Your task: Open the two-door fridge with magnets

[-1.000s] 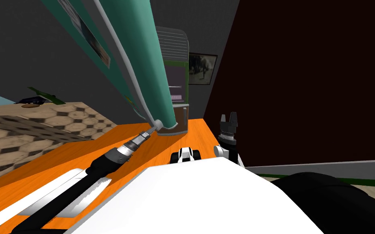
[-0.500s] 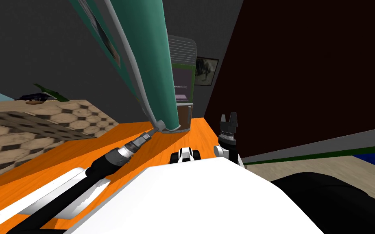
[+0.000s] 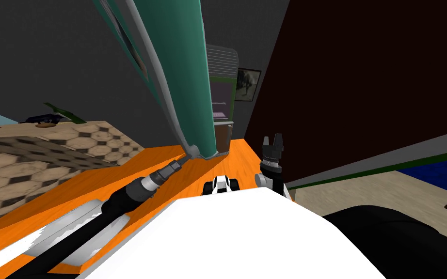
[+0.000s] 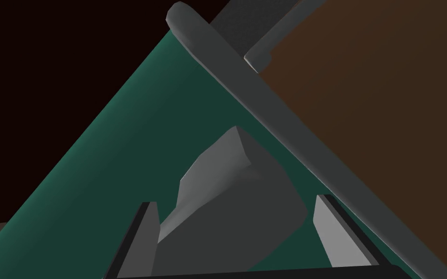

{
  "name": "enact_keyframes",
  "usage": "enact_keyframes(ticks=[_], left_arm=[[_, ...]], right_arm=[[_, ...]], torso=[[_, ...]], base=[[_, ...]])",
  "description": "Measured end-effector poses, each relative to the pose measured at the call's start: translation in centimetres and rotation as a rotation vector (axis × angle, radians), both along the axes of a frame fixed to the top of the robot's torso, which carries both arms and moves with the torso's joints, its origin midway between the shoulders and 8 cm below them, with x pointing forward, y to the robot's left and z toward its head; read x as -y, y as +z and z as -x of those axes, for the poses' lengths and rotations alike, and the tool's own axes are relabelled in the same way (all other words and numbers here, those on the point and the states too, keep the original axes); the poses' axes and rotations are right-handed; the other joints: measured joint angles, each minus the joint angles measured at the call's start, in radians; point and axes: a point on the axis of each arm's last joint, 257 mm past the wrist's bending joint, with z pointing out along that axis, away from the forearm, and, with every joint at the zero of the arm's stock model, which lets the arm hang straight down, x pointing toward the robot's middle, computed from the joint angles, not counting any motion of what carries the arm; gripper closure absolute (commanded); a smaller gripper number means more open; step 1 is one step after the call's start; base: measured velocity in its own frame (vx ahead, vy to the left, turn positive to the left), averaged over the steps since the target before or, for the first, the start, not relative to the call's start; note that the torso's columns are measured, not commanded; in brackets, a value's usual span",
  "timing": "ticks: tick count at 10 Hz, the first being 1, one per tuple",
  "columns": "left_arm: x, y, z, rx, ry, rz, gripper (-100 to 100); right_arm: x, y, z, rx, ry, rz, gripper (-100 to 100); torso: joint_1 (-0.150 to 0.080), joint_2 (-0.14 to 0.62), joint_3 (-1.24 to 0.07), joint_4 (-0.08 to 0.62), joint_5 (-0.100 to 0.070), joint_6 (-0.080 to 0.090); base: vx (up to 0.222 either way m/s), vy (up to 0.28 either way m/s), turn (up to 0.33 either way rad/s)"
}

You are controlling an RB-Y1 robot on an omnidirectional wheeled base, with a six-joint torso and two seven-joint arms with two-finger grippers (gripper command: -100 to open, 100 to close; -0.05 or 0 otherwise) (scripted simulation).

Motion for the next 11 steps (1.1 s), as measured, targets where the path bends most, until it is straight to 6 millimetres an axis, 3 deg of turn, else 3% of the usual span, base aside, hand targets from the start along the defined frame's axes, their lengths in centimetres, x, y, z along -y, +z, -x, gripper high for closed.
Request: enact_keyframes(ticks=[7, 8, 11], left_arm=[[2.4, -0.2, 2.2, -0.005, -0.129, 0.003, 100], [2.7, -0.1, 2.5, -0.003, -0.146, 0.003, -100], [3.1, 1.1, 2.7, -0.015, -0.18, -0.006, -100]], right_arm=[[0.0, 0.0, 0.0, 0.0, 0.0, 0.0, 0], [0.0, 0.0, 0.0, 0.0, 0.0, 0.0, 0], [0.0, 0.0, 0.0, 0.0, 0.0, -0.001, 0]], torso=[[0.002, -0.006, -0.007, 0.001, 0.0, 0.002], [0.001, -0.005, -0.006, 0.0, -0.001, 0.001], [-0.017, -0.003, -0.005, 0.0, -0.007, 0.002]], base=[[-0.064, 0.233, -0.045], [-0.039, 0.129, 0.102], [0.029, -0.056, 0.143]])
